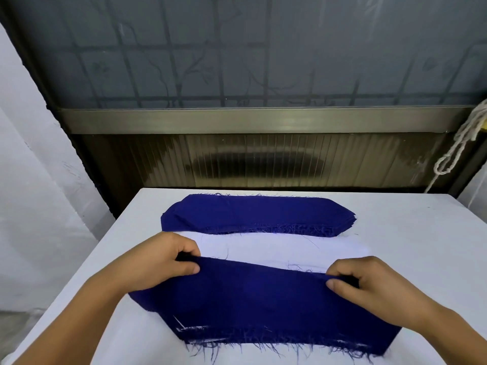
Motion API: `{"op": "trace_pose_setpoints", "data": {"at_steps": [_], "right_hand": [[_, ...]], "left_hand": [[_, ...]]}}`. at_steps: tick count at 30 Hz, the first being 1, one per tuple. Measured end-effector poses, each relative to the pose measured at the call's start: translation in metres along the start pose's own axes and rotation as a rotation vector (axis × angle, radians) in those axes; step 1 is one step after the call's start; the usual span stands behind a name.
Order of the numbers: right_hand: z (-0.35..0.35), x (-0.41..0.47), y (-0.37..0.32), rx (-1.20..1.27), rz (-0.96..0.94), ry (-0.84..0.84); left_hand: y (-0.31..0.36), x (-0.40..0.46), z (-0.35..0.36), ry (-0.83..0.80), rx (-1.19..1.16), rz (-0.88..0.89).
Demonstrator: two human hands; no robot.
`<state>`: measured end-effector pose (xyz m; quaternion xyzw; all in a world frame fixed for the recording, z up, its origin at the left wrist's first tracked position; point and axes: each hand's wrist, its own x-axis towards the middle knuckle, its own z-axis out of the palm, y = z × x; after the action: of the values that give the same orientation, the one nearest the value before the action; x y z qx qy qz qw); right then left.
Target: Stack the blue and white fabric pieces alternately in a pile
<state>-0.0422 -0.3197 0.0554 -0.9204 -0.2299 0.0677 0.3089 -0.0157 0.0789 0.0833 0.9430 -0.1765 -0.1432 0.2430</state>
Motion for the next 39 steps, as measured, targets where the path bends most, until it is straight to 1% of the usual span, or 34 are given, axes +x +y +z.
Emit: {"op": "trace_pose_setpoints", "data": {"at_steps": [3, 4, 6, 7, 9, 11, 13, 14, 16, 17, 19, 23, 29, 34, 39], "right_hand": [[0.001, 0.011, 0.005, -0.044, 0.070, -0.020], [0.002, 0.014, 0.007, -0.110, 0.082, 0.003], [0.001, 0.021, 0.006, -0.325, 0.102, 0.116], [0.000, 0.024, 0.004, -0.425, 0.100, 0.202], [-0.004, 0.028, 0.000, -0.546, 0.028, 0.405], [-0.007, 0.027, 0.002, -0.572, -0.098, 0.633], [-0.005, 0.019, 0.012, -0.578, -0.210, 0.783], [-0.001, 0.013, 0.017, -0.576, -0.251, 0.796], [0.015, -0.001, 0.031, -0.559, -0.320, 0.756], [0.025, -0.009, 0.037, -0.552, -0.343, 0.720], [0.047, -0.023, 0.049, -0.530, -0.372, 0.659], [0.068, -0.039, 0.059, -0.477, -0.376, 0.596], [0.065, -0.046, 0.061, -0.510, -0.301, 0.650], [0.067, -0.054, 0.064, -0.543, -0.314, 0.666], [0.067, -0.056, 0.065, -0.548, -0.314, 0.690]], "left_hand": [[-0.002, 0.009, 0.003, -0.048, -0.012, -0.025], [-0.002, 0.012, 0.003, -0.043, 0.007, -0.041], [0.001, 0.017, 0.000, 0.024, 0.050, -0.056], [0.004, 0.019, -0.002, 0.089, 0.058, -0.052], [0.010, 0.021, -0.005, 0.266, 0.046, -0.043], [0.016, 0.018, -0.004, 0.482, 0.058, -0.017], [0.015, 0.010, 0.002, 0.654, 0.183, 0.076], [0.012, 0.006, 0.010, 0.695, 0.284, 0.142], [0.001, -0.004, 0.031, 0.728, 0.447, 0.295], [-0.006, -0.008, 0.044, 0.720, 0.470, 0.357], [-0.018, -0.016, 0.074, 0.666, 0.470, 0.416], [-0.027, -0.022, 0.116, 0.599, 0.438, 0.430], [-0.019, -0.020, 0.121, 0.620, 0.412, 0.441], [-0.019, -0.020, 0.126, 0.603, 0.395, 0.454], [-0.019, -0.022, 0.128, 0.626, 0.384, 0.459]]}}
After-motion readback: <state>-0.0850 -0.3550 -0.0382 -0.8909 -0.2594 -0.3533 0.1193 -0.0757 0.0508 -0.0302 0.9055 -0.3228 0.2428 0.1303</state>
